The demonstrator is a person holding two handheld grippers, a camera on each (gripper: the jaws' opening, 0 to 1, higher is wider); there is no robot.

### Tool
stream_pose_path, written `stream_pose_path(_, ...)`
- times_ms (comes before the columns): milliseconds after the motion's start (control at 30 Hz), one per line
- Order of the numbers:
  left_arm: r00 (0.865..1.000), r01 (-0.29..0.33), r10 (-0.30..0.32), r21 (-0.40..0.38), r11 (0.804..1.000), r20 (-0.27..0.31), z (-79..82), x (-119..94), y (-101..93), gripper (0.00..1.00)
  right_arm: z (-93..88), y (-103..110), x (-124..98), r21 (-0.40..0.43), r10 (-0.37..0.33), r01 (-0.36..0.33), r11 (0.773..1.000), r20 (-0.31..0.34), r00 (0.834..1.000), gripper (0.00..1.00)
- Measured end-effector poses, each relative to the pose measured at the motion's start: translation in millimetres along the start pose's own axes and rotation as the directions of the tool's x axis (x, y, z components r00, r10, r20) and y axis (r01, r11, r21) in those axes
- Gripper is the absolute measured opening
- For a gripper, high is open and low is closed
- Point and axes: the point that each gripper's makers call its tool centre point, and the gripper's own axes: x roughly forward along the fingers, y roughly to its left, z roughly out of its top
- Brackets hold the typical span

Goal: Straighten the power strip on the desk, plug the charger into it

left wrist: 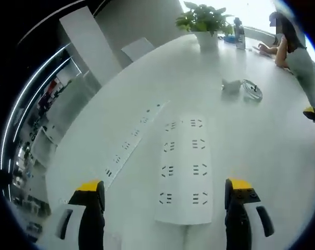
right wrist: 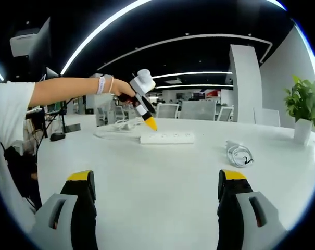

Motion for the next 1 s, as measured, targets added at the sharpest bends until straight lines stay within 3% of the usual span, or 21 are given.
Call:
stream_pose_path(167,0.999,0.028,-0.028,0.014,1.000,-0.025,0.4,2.5,-5.2,0.99,0.6,0.3,-1.1,-0.004,-0.005,0.005,1.000,-0.003,1.000,0.97)
stream_pose_path(300,0.997,0.061,-0.062,-0.017,0.998,-0.044,-2.8,9.4,-3.6,0.99,-0.1,0.3,-1.8,-0.009,-0.007,0.007,1.000,-0.012,1.000,0.97)
stream_pose_path(467,0.994,0.092,-0.096,-0.063,0.994,-0.060,-11.5,14.3,-16.1,0.98,-0.8,0.1,-2.4,-0.012,-0.009,0.009,1.000,-0.018,1.000,0.97)
stream_pose_path(1000,0.989,0.115,-0.122,-0.078,0.990,-0.088,-17.6,23.9,-26.4,0.97,-3.4,-5.0,-1.8,-0.002,-0.019,0.019,1.000,-0.021,1.000,0.97)
